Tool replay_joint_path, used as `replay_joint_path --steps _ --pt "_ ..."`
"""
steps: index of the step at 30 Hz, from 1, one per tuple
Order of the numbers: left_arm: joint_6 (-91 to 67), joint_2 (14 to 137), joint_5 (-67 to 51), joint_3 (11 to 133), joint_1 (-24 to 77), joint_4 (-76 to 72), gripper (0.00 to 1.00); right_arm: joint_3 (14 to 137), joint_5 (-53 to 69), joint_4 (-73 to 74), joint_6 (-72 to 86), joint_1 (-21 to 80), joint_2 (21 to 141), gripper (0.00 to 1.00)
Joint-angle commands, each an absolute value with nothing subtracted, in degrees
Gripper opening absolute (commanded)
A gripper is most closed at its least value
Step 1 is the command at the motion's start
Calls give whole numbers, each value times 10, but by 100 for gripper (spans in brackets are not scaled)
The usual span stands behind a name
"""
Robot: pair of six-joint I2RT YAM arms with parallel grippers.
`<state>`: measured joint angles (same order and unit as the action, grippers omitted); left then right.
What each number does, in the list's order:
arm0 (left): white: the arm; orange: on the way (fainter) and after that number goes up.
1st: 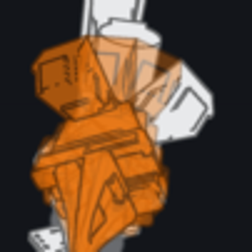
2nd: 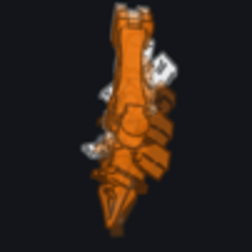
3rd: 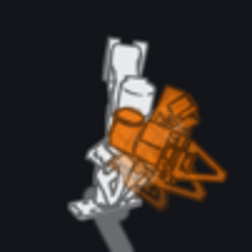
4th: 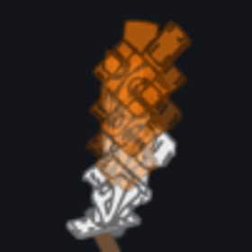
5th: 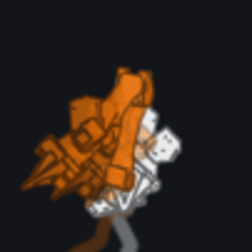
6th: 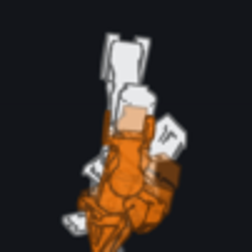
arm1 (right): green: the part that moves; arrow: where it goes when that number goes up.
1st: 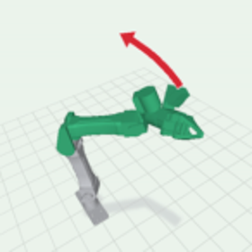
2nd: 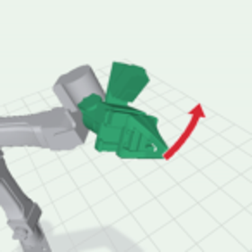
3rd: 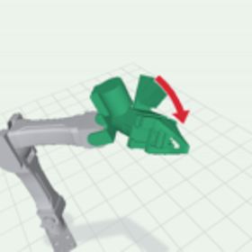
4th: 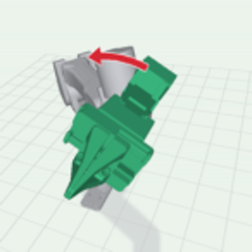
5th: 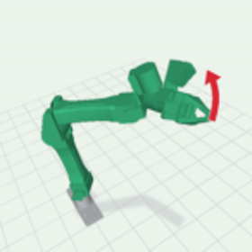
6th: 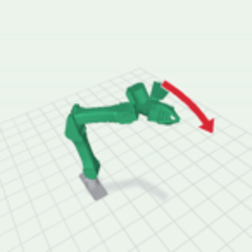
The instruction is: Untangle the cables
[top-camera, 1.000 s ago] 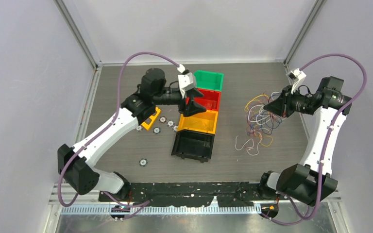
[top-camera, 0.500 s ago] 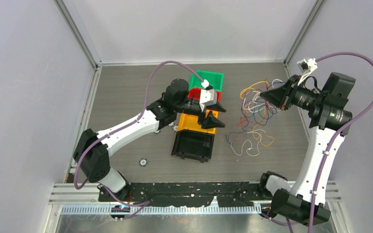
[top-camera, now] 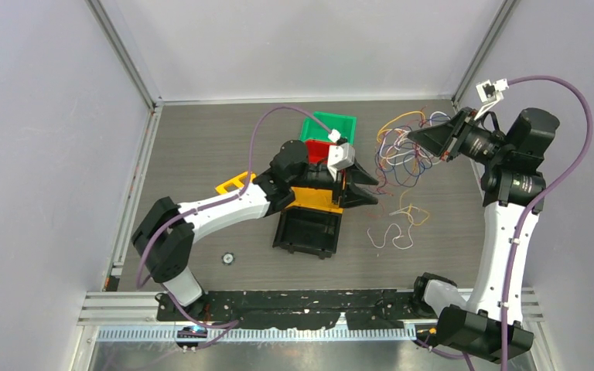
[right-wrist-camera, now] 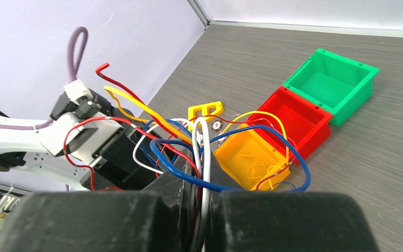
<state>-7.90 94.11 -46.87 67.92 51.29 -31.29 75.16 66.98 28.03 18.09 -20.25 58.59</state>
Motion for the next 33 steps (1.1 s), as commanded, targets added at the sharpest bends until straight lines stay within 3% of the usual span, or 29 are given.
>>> replay_joint_path --steps 1,10,24,26,27,29,33 --pt "-148 964 -453 700 521 -408 49 749 653 209 245 -194 578 5" --pt "-183 980 -391 717 534 -425 58 730 651 210 257 -189 563 5" --pt "-176 992 -364 743 561 -424 50 708 651 215 259 -189 545 5" --pt "-183 993 -361 745 561 -421 42 703 651 215 259 -188 544 5" --pt "-182 991 -363 743 561 -413 32 701 653 216 260 -188 544 5" --pt "-180 971 -385 731 552 -385 3 701 656 224 258 -189 547 6" --pt "-108 892 -407 673 533 -276 0 691 664 255 233 -202 562 17"
